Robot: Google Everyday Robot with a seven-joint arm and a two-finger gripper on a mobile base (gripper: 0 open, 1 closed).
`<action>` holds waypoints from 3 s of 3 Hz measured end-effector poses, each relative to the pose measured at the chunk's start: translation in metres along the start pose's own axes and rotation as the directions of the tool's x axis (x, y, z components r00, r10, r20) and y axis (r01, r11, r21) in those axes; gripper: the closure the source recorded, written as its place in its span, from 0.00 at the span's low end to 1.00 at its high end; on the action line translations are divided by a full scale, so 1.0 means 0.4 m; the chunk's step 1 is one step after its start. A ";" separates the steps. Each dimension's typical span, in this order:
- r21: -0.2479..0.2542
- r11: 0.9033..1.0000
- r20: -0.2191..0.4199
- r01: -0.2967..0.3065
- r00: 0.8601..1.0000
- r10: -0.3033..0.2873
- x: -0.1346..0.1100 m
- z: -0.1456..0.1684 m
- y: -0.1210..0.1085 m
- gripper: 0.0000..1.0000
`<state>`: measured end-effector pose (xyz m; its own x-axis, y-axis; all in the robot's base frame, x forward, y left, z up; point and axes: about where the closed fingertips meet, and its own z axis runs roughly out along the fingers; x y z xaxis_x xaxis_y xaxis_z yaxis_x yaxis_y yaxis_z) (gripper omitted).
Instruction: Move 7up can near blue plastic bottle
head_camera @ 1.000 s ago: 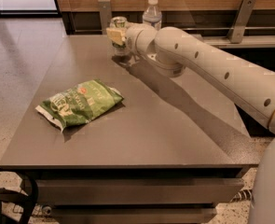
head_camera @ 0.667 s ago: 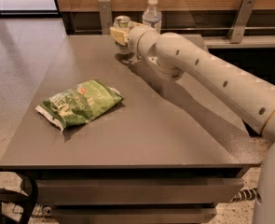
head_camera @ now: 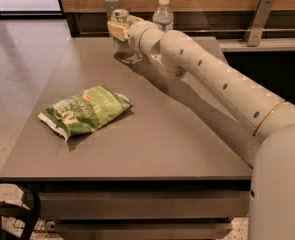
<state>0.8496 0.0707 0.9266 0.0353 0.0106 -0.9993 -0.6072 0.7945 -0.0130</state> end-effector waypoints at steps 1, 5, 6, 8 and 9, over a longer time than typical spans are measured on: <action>-0.023 1.000 -0.047 0.001 0.999 -0.002 -0.001 0.017 0.022 1.00; 0.034 0.998 -0.163 -0.046 0.985 0.051 0.068 -0.062 -0.040 1.00; 0.034 0.996 -0.145 -0.079 0.986 0.083 0.093 -0.057 -0.027 0.93; 0.031 0.997 -0.149 -0.075 0.986 0.079 0.092 -0.053 -0.023 0.47; 0.028 0.997 -0.149 -0.076 0.986 0.079 0.093 -0.050 -0.018 0.23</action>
Offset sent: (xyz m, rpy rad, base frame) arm -0.0083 -0.0332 -0.0101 -0.1145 0.1666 -0.0309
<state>0.8393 0.0533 0.8886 -0.1318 -0.0173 -0.9911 -0.5858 0.8079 0.0639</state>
